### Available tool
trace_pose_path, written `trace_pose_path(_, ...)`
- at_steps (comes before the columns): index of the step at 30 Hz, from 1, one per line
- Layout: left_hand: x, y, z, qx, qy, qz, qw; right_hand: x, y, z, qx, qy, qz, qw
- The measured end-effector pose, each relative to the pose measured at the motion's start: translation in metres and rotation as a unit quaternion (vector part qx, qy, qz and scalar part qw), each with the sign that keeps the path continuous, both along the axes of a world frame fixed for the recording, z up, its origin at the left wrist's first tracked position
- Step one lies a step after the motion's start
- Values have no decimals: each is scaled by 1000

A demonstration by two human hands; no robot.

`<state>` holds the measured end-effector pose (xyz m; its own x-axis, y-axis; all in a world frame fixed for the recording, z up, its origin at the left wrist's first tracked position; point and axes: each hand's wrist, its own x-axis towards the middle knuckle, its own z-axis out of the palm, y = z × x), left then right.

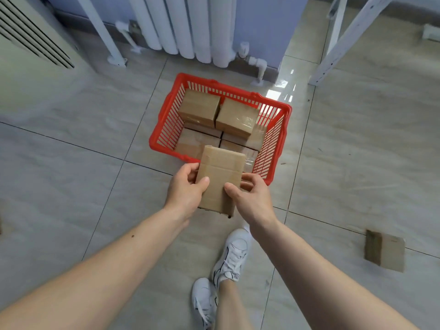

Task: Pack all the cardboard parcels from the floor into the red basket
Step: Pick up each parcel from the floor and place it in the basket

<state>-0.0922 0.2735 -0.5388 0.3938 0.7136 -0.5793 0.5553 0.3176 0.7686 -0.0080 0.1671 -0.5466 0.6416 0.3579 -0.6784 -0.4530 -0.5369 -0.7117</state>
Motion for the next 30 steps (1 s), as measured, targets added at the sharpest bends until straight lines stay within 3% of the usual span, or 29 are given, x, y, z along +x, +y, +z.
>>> trace_pose_path(17,61,164,-61,-22,68,-14,997,62,167,-66,-28,26,29,999)
trace_pose_path(30,70,243,-196,-36,146,-143,978,51,241,-210,-85,33,-50,995)
